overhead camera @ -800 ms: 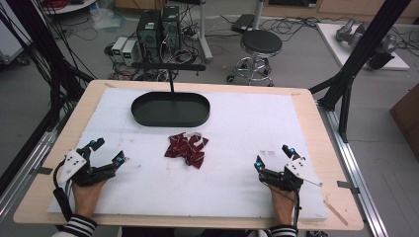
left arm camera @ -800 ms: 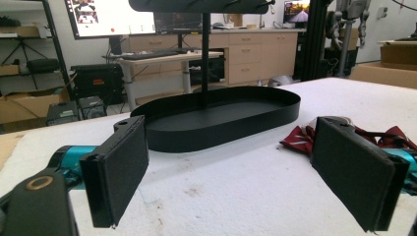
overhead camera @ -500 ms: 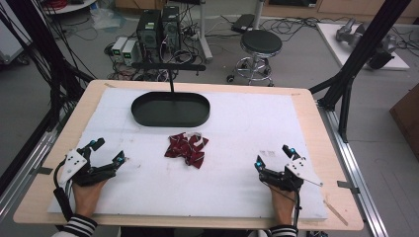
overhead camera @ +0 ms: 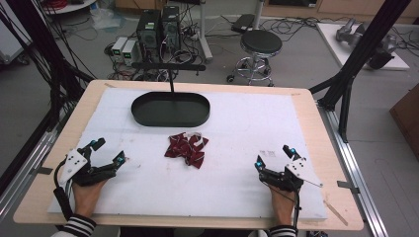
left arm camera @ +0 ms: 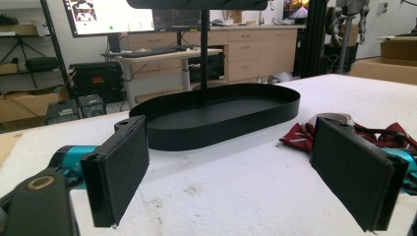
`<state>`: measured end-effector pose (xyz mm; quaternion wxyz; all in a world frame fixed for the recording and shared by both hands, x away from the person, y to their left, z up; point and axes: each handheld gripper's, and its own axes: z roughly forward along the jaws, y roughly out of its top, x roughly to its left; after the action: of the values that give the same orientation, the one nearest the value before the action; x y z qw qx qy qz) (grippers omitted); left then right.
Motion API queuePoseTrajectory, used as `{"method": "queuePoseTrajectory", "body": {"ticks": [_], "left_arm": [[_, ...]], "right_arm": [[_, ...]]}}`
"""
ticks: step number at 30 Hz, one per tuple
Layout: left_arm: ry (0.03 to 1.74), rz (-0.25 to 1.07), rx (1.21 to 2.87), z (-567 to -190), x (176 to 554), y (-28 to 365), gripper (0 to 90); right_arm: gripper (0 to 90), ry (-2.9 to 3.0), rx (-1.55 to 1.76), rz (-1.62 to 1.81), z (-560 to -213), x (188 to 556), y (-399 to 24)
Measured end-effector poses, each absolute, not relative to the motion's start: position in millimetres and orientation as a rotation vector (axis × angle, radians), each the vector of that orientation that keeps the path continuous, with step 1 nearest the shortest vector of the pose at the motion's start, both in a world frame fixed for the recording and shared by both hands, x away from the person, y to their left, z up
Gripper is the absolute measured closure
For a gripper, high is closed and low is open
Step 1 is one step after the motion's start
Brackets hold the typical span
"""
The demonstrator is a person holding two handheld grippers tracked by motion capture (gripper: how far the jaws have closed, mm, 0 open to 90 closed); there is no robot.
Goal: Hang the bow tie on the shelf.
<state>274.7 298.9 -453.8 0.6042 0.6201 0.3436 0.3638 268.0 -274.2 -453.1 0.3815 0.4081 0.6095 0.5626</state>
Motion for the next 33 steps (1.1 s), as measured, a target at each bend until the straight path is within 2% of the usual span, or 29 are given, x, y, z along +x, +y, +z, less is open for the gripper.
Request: {"method": "queuePoseTrajectory", "body": {"ticks": [10,19,33], "left_arm": [[0.788,0.818,1.462,-445.8,278.3,296.3,14.4],[0.744,0.790,1.518,-414.9,292.3,285.7,14.4],[0.709,0.692,1.735,-385.5,332.2,246.3,14.7]], "right_arm": [[0.8,1.559,1.044,1.433,-453.0,268.2,-273.9],[0.8,1.562,1.047,1.432,-452.9,268.0,-273.7],[0.8,1.564,1.048,1.433,-452.9,267.9,-273.4]]}}
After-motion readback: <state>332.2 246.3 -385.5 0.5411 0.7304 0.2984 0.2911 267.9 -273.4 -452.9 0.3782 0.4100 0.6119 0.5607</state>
